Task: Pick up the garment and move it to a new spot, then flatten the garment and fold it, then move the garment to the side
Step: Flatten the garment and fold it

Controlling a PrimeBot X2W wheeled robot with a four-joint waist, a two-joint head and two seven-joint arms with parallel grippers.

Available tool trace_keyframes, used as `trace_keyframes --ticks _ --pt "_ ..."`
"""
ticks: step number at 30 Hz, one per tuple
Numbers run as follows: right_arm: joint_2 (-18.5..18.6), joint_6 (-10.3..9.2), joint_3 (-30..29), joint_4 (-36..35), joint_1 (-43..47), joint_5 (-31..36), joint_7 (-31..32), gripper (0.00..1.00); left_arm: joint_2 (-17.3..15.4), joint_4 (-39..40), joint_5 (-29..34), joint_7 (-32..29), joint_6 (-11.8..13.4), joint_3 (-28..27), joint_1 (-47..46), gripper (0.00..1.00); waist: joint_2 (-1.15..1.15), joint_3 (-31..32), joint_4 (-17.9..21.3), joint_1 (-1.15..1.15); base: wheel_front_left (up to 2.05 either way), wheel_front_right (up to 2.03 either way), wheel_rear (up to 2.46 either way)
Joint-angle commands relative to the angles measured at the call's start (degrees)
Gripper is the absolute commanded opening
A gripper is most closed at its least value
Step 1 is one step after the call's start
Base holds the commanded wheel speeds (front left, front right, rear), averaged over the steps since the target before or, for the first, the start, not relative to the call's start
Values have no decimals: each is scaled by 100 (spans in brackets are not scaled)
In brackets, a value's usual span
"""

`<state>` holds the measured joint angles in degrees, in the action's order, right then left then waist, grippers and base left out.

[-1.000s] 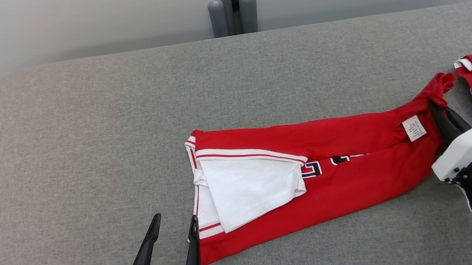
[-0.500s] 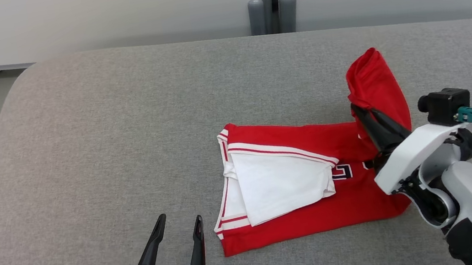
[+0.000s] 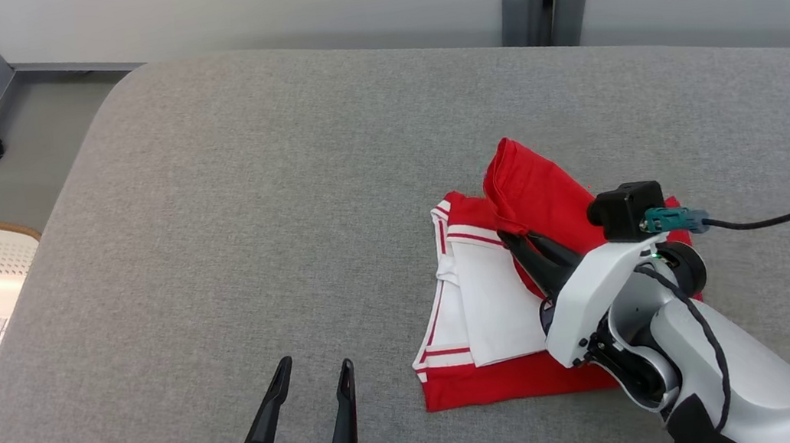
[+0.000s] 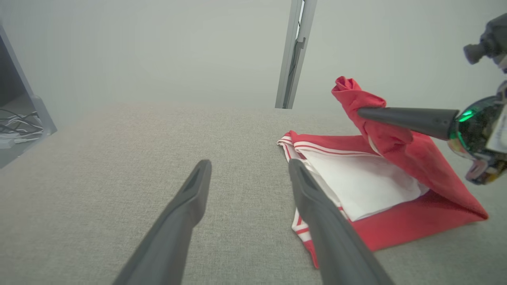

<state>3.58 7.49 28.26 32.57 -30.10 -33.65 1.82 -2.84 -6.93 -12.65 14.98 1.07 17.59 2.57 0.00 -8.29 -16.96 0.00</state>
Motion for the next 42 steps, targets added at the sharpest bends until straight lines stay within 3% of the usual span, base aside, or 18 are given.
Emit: trace_keyframes --ticks 1,15,16,17,18,28,35,42 --pt "-3 0 33 58 -78 55 5 0 -16 -7 -32 22 34 17 -98 100 0 -19 -90 0 0 0 0" --pt "-49 0 963 660 -320 -462 -129 0 -16 -23 -300 22 127 238 -198 100 0 -92 -452 0 0 0 0" --pt "-50 0 989 725 -335 -490 -172 17 -16 -27 -310 22 135 247 -199 100 0 -91 -461 0 0 0 0" --pt "-52 0 1025 778 -351 -532 -222 49 -16 -31 -314 21 137 254 -197 100 0 -88 -467 0 0 0 0" --pt "-54 0 1060 801 -364 -594 -267 100 -17 -37 -303 22 142 258 -195 100 0 -84 -469 0 0 0 0" --pt "-48 0 1518 426 -408 -1549 -753 100 -16 -67 -192 21 105 184 -131 100 0 35 -235 0 0 0 0" --pt "8 0 1196 702 -490 -1140 -1427 100 -18 11 -205 21 116 92 -96 100 0 109 316 0 0 0 0" --pt "216 0 663 598 -198 -1070 -1657 100 -19 -25 -188 22 176 -7 -174 100 0 197 922 0 0 0 0"
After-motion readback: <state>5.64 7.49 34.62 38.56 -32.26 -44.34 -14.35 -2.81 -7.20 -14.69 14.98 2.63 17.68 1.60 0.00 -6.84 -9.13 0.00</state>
